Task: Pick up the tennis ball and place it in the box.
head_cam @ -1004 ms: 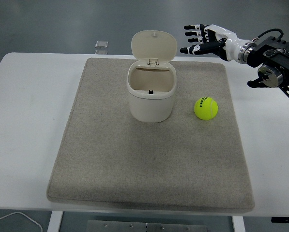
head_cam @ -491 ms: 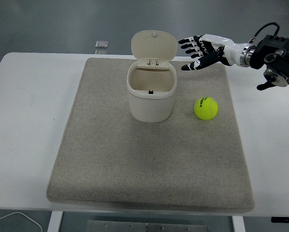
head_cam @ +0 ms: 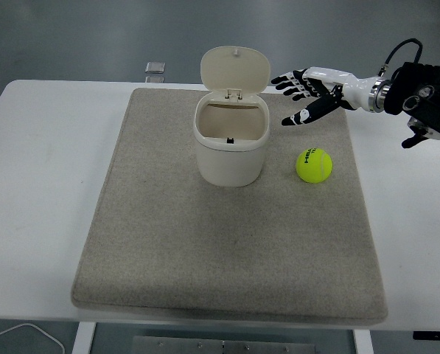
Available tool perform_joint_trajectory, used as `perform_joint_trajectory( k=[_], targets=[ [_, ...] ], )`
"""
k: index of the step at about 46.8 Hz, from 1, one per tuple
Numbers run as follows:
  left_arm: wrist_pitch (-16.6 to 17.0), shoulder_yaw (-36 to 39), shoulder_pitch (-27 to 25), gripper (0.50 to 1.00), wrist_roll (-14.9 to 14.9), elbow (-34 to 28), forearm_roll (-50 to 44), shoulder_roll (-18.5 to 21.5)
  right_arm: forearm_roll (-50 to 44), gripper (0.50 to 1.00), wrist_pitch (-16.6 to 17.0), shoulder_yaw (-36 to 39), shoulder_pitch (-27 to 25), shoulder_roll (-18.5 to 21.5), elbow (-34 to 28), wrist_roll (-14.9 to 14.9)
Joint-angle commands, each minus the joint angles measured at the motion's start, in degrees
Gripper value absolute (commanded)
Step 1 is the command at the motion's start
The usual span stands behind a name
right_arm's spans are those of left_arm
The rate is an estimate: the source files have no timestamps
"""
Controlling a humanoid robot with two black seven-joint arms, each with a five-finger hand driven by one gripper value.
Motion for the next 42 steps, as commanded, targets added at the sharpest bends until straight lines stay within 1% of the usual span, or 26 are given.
perform_joint_trajectory(
  k=[1,6,8,14,18,22,29,39,42],
  targets=[
    [0.0,0.0,0.0,0.996,0.0,0.0,0.0,0.0,-3.6,0.921,0.2,-0.1,0.5,0.0,0.0,1.0],
    [0.0,0.0,0.0,0.996,0.0,0.0,0.0,0.0,-8.1,0.921,0.7,-0.2,1.0,0.0,0.0,2.0],
    [0.0,0.0,0.0,0.996,0.0,0.0,0.0,0.0,-9.3,0.921,1.6,-0.2,1.5,0.0,0.0,2.5],
    [0.0,0.0,0.0,0.996,0.0,0.0,0.0,0.0,-11.9,0.921,5.6,-0.4,2.3,-0.3,0.2,4.0],
    [0.0,0.0,0.0,0.996,0.0,-0.1,0.0,0.0,-15.0,0.921,6.7,-0.8,2.4,-1.6,1.2,5.5],
    [0.0,0.0,0.0,0.996,0.0,0.0,0.0,0.0,-15.9,0.921,6.7,-0.9,2.4,-3.0,2.9,6.9],
    [0.0,0.0,0.0,0.996,0.0,0.0,0.0,0.0,-16.1,0.921,5.8,-0.6,1.7,-4.8,4.8,7.0],
    [-0.1,0.0,0.0,0.996,0.0,-0.1,0.0,0.0,-17.0,0.921,2.8,-0.5,0.3,-9.1,9.8,7.1],
    [0.0,0.0,0.0,0.996,0.0,0.0,0.0,0.0,-17.5,0.921,1.5,-0.5,0.1,-9.9,10.7,7.6]
  ],
)
